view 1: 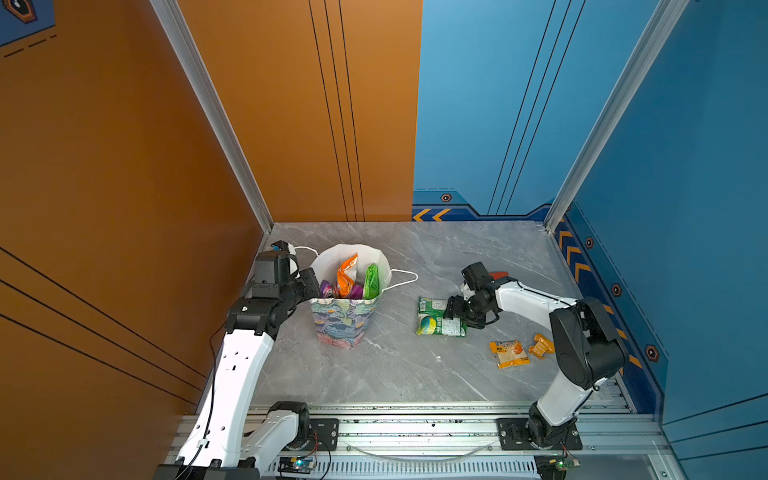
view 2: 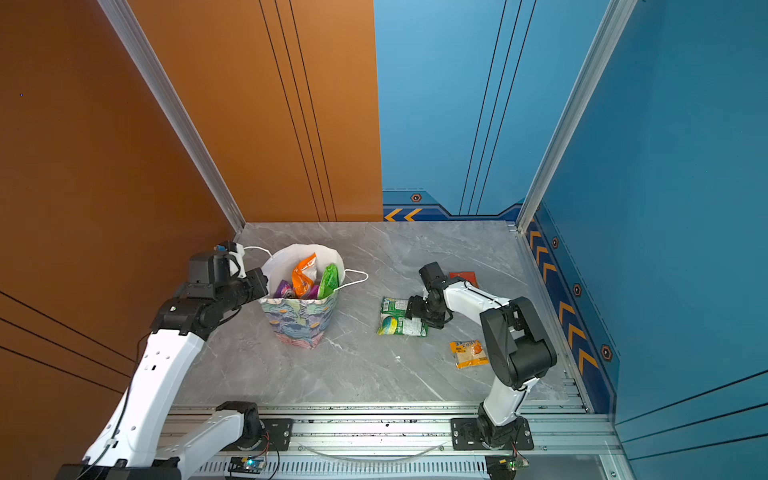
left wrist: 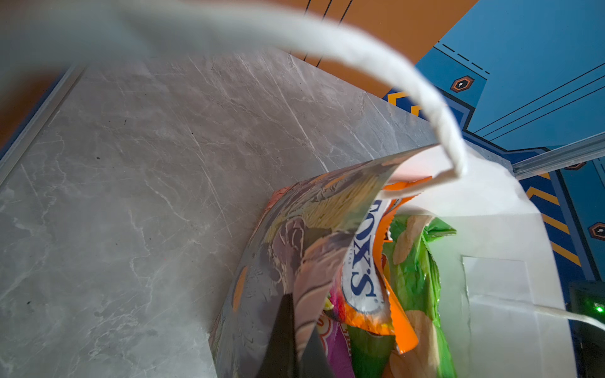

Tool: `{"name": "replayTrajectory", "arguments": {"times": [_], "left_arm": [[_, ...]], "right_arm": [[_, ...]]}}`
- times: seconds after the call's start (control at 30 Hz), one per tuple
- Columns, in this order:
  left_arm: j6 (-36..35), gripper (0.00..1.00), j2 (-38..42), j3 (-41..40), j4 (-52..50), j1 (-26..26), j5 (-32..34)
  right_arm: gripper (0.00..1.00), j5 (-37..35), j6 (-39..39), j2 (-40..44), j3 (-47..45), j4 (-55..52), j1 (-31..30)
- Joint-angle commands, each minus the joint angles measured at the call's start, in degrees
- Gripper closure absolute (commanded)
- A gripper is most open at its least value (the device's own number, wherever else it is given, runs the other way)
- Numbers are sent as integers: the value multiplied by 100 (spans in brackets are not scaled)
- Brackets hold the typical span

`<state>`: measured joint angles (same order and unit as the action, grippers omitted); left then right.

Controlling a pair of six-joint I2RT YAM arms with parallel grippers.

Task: Place the snacks into the paper bag
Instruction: Pick up the snack at the center of the table.

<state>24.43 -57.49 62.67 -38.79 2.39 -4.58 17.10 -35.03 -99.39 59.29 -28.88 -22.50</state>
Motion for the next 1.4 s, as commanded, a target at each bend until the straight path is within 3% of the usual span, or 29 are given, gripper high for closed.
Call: {"name": "replayTrajectory", "arguments": {"times": [0.0, 0.27, 0.6, 1.07, 1.37], "left_arm": [[-8, 100, 28, -2, 178, -64, -87], [-8, 100, 29, -9, 179, -64, -86], [1, 100, 10, -10, 178, -72, -100], [-4, 100, 10, -11, 178, -72, -83], [5, 100, 31, -10, 179, -72, -86]], "right_arm": [[26, -578, -127, -223, 4, -127, -71], [46, -568, -162, -357, -22, 40, -164], [81, -648, -92, 34, -8, 34, -187], [100, -689, 8, 804, -5, -210, -55], [100, -917, 344, 1898, -137, -797, 576]]}}
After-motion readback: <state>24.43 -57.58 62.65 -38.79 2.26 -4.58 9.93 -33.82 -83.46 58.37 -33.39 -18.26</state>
